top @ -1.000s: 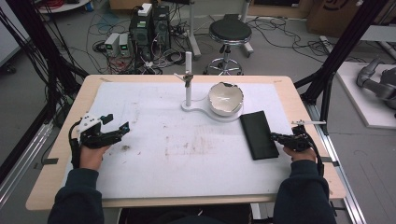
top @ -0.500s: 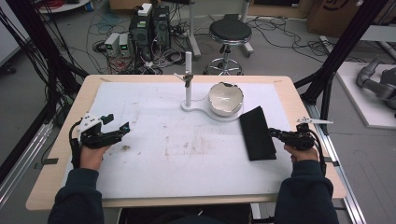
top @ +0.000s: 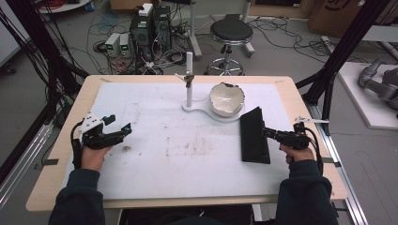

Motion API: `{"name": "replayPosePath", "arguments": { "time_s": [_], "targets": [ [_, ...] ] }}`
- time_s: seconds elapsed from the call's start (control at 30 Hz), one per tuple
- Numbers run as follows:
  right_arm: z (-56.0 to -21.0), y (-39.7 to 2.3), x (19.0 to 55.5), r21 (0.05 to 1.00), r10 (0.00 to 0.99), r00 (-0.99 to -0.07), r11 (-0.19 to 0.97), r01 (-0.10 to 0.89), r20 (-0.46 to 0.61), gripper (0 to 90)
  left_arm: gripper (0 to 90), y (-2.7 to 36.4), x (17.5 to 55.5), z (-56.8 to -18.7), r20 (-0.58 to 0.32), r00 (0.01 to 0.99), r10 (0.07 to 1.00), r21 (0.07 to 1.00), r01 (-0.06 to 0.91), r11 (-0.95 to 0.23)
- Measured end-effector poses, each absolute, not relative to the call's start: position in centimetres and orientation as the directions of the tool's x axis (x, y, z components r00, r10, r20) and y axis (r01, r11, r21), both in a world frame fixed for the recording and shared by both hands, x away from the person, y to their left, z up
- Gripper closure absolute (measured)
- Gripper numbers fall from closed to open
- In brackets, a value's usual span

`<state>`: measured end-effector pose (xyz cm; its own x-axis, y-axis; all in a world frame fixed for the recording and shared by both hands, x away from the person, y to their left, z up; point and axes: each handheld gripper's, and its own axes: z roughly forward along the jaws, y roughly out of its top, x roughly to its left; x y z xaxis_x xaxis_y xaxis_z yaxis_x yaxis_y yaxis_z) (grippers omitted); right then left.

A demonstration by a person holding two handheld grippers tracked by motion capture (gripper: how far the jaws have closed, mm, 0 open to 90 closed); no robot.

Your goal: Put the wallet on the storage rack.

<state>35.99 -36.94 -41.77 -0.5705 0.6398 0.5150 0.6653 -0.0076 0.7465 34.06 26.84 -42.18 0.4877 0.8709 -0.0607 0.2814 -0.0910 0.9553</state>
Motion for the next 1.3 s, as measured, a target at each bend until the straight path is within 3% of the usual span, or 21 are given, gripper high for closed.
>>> {"name": "replayPosePath", "arguments": {
  "time_s": [0.03, 0.07, 0.43, 0.67, 0.83, 1.3],
  "targets": [
    [-41.7, -36.8, 36.0, 0.743, 0.653, -0.560, -0.005, 0.670, 0.509, 63.1, 23.4, 26.9, 34.1, -42.2, -0.061, 0.488, 0.871, 0.955, 0.281, -0.091],
    [-41.8, -36.6, 36.1, 0.732, 0.679, -0.539, 0.004, 0.681, 0.498, 62.1, 23.3, 26.9, 34.1, -42.2, -0.061, 0.488, 0.871, 0.955, 0.282, -0.091],
    [-42.9, -34.5, 37.4, 0.681, 0.724, -0.497, 0.052, 0.731, 0.479, 63.6, 23.4, 26.8, 34.0, -42.2, -0.060, 0.490, 0.870, 0.954, 0.283, -0.094],
    [-42.6, -33.8, 37.6, 0.667, 0.767, -0.476, 0.086, 0.740, 0.429, 75.3, 23.4, 26.9, 34.0, -42.2, -0.058, 0.487, 0.872, 0.954, 0.284, -0.095],
    [-41.3, -33.8, 37.1, 0.712, 0.763, -0.513, 0.100, 0.695, 0.393, 80.9, 23.4, 27.0, 33.9, -42.2, -0.062, 0.484, 0.873, 0.955, 0.282, -0.089],
    [-38.0, -34.1, 34.9, 0.870, 0.757, -0.627, 0.173, 0.462, 0.182, 81.6, 23.4, 27.1, 33.8, -42.1, -0.063, 0.481, 0.874, 0.956, 0.279, -0.085]
  ]
}}
